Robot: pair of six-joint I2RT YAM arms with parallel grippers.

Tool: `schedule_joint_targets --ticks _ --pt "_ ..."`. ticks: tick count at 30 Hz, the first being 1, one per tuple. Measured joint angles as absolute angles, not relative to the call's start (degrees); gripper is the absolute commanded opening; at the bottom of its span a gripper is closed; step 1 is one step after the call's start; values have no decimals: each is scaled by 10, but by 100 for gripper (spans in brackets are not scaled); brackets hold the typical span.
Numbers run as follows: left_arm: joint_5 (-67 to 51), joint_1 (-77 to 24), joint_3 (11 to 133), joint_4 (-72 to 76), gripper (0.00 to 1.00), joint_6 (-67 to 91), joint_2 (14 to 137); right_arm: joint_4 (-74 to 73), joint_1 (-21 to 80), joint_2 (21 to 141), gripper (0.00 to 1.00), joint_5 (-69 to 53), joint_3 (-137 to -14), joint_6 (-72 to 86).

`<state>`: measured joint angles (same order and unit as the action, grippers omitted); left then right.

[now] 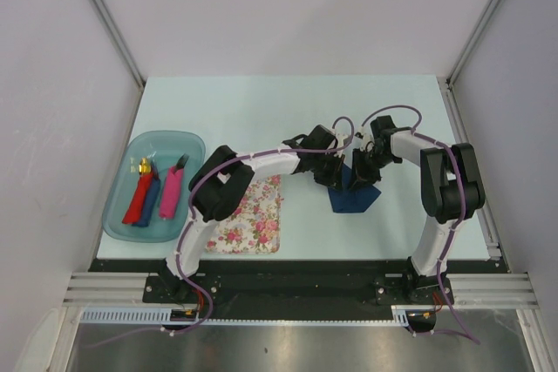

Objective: Place the utensils on the paper napkin and roll it up

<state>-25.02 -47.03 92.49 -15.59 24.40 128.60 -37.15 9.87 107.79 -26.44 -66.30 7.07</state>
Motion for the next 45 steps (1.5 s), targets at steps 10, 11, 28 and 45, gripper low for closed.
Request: schedule_joint_targets --ticks 10,11,28,45 --pt "-261 -466 923 -150 1 246 1288 -384 63 1050 62 -284 -665 64" --pt "-262 -466 923 -150 1 247 1288 -389 58 1042 64 -283 -667 61" --pt "-272 -464 923 -142 1 250 1293 -451 -11 1030 79 -224 -641 45" --pt "-277 -462 920 -136 1 250 1293 -339 -16 1084 48 -454 -603 128"
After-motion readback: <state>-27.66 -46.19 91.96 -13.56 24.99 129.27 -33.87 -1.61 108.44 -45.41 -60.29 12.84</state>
